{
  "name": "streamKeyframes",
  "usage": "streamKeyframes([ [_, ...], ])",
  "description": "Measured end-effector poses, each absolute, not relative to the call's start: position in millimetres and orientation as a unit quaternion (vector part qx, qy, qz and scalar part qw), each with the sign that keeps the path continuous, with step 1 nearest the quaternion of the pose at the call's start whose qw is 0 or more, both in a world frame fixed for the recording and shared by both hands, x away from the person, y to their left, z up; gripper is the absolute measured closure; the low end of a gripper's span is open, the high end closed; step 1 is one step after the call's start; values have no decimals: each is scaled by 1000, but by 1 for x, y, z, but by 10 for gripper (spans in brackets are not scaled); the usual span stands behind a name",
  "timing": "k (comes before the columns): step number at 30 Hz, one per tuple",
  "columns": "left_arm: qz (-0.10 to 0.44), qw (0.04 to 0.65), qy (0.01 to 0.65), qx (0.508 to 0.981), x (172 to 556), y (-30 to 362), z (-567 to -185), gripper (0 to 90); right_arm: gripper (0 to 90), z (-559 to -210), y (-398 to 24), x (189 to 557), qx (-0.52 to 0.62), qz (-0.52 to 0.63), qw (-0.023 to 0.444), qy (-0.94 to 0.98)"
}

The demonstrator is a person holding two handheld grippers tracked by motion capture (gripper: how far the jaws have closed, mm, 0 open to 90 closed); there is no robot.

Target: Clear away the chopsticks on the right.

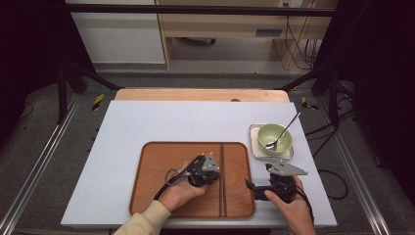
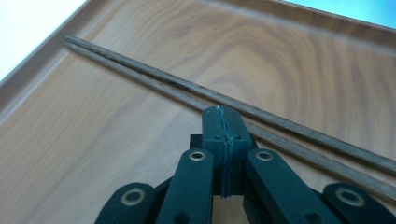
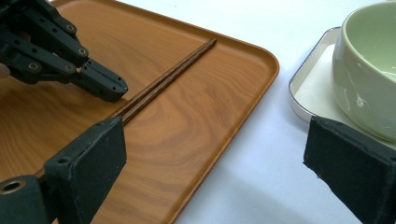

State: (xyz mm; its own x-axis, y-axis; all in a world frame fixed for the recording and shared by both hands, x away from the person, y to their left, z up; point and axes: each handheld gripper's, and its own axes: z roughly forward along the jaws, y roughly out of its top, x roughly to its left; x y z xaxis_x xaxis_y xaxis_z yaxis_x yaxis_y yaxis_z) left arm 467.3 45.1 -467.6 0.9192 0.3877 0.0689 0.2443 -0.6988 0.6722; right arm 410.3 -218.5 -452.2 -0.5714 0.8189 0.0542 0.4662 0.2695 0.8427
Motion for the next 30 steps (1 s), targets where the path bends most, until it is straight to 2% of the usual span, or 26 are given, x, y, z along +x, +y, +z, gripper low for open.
streamKeyframes([
  [30,89,355,159,917,455,30,-469,900,64,-452,-222,411,416,436,203,771],
])
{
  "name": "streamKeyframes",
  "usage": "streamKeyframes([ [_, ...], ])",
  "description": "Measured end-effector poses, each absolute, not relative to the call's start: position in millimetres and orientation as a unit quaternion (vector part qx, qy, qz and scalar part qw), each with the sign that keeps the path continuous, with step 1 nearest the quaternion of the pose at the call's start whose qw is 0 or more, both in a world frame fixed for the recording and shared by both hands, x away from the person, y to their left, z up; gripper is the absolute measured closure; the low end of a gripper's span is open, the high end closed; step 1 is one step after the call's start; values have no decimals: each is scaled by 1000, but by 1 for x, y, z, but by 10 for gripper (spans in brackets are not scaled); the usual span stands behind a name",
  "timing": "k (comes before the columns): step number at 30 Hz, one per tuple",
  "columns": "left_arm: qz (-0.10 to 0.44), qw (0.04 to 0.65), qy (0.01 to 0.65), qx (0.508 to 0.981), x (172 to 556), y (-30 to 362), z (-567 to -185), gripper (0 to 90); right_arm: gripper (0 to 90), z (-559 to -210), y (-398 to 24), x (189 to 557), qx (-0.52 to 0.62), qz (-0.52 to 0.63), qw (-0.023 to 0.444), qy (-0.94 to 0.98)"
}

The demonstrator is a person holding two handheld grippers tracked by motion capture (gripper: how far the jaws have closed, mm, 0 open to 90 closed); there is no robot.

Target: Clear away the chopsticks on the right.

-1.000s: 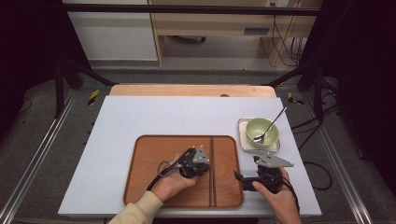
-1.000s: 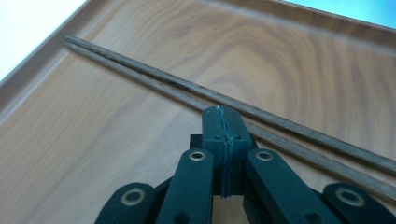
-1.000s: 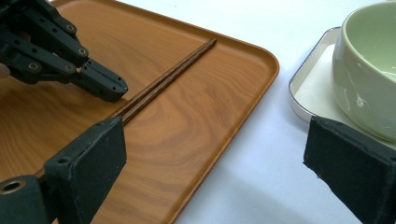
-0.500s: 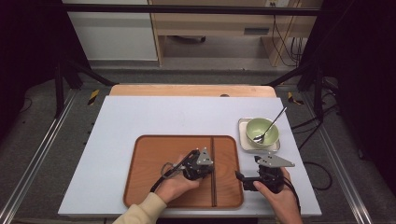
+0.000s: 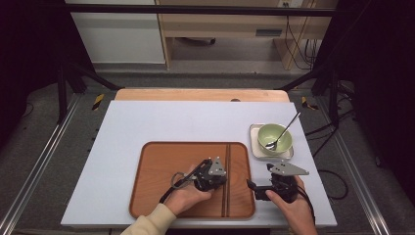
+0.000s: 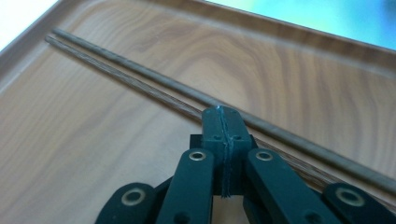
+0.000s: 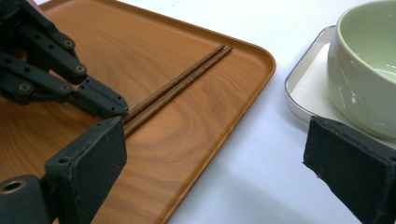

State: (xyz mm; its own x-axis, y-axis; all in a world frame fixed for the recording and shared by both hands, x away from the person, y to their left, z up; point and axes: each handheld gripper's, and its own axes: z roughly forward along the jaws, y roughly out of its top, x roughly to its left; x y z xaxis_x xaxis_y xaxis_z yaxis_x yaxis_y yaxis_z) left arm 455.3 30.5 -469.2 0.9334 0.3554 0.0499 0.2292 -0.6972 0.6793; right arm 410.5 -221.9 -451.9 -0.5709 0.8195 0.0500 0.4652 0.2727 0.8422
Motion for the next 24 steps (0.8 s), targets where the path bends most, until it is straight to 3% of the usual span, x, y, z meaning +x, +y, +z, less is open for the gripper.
streamKeyframes([
  [24,88,381,155,907,448,31,-466,900,64,-452,-223,411,418,437,203,770],
])
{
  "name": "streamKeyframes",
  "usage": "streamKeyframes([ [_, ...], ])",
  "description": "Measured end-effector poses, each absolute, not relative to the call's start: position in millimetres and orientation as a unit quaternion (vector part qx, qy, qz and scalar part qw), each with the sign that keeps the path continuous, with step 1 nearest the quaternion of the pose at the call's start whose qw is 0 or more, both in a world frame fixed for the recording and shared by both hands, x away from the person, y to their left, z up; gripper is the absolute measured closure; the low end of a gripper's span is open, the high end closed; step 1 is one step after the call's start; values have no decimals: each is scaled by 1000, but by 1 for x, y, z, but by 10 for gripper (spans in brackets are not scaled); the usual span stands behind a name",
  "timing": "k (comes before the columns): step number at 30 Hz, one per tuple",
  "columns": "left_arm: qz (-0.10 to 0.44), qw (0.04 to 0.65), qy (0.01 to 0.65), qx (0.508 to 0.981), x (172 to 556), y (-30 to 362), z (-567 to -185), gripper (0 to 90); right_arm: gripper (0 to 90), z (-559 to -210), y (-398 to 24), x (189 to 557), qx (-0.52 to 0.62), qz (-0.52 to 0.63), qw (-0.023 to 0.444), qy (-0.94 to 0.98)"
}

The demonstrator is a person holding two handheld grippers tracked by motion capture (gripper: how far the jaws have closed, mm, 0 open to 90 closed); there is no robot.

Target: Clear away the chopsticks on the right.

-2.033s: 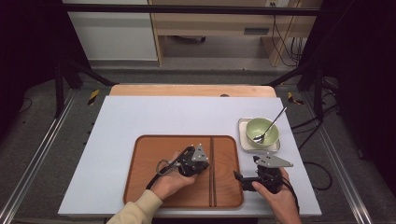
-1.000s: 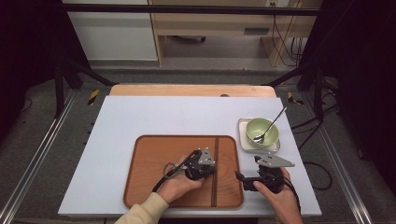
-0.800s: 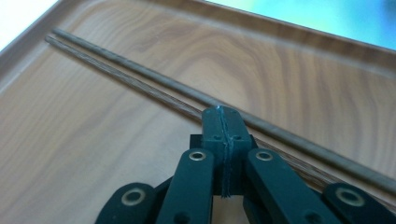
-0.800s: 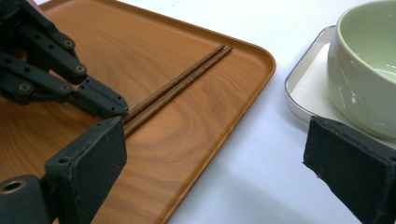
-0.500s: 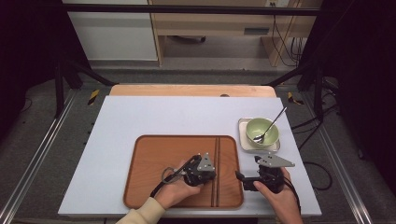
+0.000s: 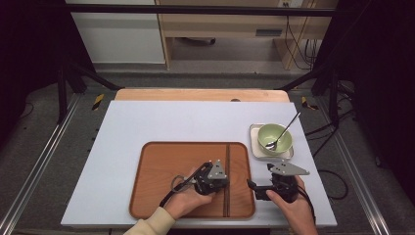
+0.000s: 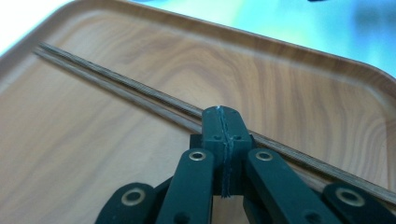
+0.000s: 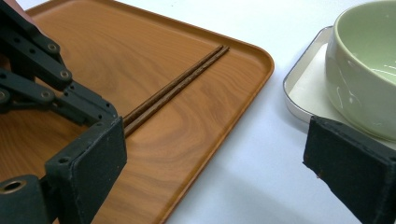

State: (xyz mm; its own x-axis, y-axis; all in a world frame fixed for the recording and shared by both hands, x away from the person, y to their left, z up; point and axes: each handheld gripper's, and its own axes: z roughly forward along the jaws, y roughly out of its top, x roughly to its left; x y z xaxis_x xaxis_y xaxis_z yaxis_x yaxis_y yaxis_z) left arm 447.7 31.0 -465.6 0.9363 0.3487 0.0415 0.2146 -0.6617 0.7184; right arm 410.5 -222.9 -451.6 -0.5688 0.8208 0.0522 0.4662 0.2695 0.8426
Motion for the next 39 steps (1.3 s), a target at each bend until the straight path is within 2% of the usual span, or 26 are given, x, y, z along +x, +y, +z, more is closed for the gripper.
streamKeyframes([
  [7,111,406,167,892,454,49,-460,896,64,-451,-223,410,417,437,204,770],
  [9,118,413,174,886,456,56,-458,866,64,-451,-223,410,420,438,201,769],
  [18,166,453,197,853,459,92,-446,600,63,-450,-224,410,421,438,212,766],
  [26,197,459,236,834,463,129,-442,329,88,-448,-225,410,428,431,216,764],
  [36,217,472,265,812,466,174,-435,186,133,-441,-226,412,431,430,233,758],
  [39,229,473,268,807,466,188,-431,173,144,-441,-229,412,438,429,242,752],
])
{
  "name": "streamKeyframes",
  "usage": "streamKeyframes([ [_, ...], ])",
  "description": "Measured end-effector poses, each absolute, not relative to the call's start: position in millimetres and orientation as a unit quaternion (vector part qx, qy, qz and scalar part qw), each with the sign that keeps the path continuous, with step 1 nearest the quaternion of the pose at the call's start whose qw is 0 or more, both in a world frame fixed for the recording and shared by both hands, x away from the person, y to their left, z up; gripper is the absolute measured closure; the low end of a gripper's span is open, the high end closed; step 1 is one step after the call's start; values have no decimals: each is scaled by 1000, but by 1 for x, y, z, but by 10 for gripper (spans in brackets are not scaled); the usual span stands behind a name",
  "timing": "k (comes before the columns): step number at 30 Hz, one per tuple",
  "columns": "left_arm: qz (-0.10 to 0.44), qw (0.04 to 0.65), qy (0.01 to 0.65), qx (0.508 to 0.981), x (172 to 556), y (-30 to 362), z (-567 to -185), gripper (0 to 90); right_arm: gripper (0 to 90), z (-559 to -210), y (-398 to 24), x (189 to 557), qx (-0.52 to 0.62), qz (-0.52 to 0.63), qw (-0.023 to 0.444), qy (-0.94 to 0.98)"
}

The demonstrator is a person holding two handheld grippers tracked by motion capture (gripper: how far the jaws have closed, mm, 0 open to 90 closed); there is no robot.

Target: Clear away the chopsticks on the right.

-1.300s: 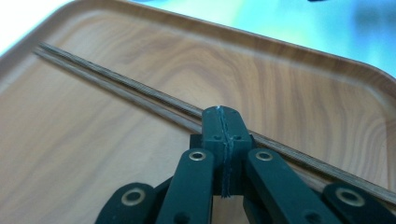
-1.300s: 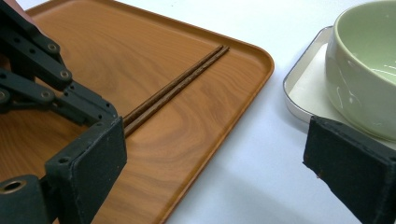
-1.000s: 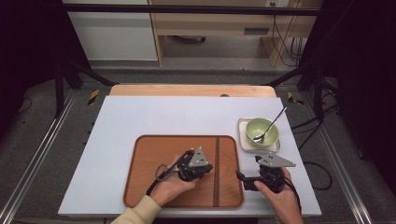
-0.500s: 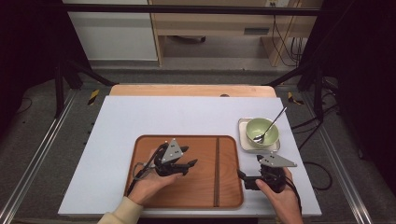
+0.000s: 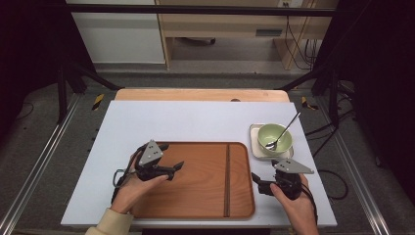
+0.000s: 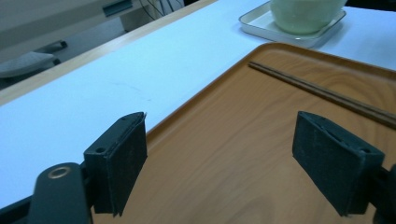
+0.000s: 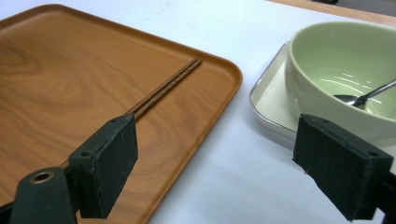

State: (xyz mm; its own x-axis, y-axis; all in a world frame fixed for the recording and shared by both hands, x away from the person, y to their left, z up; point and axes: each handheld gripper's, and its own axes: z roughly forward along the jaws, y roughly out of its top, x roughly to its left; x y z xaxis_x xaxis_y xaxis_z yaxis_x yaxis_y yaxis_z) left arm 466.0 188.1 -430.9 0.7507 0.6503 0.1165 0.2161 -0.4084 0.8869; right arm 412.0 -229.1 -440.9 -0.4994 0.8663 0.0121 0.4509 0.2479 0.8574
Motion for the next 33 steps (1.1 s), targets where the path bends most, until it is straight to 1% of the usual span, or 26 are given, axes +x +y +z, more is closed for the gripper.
streamKeyframes([
  [3,236,485,279,795,466,204,-427,159,152,-440,-233,413,441,425,251,749],
  [9,252,489,297,780,464,234,-422,136,170,-434,-238,412,435,419,265,751],
  [12,256,496,311,769,464,248,-422,133,184,-433,-244,413,442,420,253,751],
  [19,268,507,330,750,463,275,-421,113,166,-429,-255,415,453,421,240,748],
  [26,275,524,334,734,460,291,-420,100,130,-420,-262,419,459,419,240,746],
  [29,278,529,332,730,459,295,-419,98,130,-418,-265,421,461,416,240,746],
  [33,286,538,332,720,457,300,-418,98,153,-413,-271,425,462,412,245,746],
])
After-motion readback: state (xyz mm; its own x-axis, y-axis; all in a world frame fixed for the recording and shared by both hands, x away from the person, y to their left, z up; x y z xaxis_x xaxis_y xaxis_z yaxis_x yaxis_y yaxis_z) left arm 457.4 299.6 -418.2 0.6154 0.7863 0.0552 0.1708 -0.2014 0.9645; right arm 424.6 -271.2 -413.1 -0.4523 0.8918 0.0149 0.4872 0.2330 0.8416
